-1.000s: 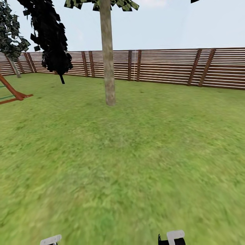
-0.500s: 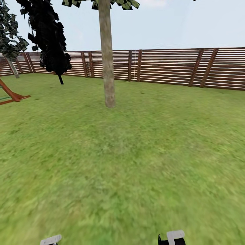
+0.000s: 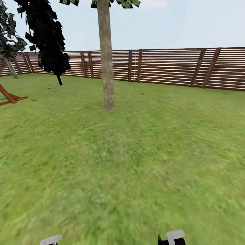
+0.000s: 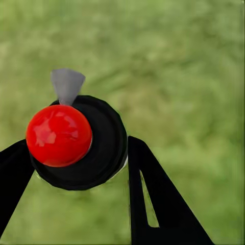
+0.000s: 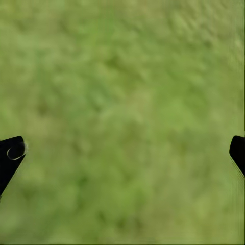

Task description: In the garden, pick up the pesticide atomizer on the floor and spray pesticide onto both trees until each tree trunk is fully covered.

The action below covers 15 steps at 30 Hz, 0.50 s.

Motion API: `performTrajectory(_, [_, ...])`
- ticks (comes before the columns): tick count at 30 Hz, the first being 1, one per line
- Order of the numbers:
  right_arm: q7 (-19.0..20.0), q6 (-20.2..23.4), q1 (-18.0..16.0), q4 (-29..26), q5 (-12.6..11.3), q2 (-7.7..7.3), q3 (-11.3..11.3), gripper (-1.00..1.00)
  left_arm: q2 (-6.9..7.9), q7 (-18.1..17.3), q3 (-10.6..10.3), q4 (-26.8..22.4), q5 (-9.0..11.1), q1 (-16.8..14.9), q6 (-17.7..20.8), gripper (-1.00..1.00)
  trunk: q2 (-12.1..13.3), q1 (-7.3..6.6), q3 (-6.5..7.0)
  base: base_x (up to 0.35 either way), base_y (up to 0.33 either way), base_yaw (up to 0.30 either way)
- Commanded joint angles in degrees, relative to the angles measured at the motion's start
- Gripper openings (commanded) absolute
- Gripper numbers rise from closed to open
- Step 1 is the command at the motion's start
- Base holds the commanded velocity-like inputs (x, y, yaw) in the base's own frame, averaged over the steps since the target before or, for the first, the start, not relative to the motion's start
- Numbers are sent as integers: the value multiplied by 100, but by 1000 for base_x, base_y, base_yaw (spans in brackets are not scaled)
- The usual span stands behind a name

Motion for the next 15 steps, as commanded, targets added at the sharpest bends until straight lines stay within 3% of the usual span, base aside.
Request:
performTrajectory(1, [0,-1,0,0,0,0,0,100,0,0,1,-2,1,0,0,-100,0,0,0,338,0,0])
performTrajectory(15, [0,-1,0,0,0,0,0,100,0,0,-1,-3,10,0,0,-100,0,0,0,338,0,0])
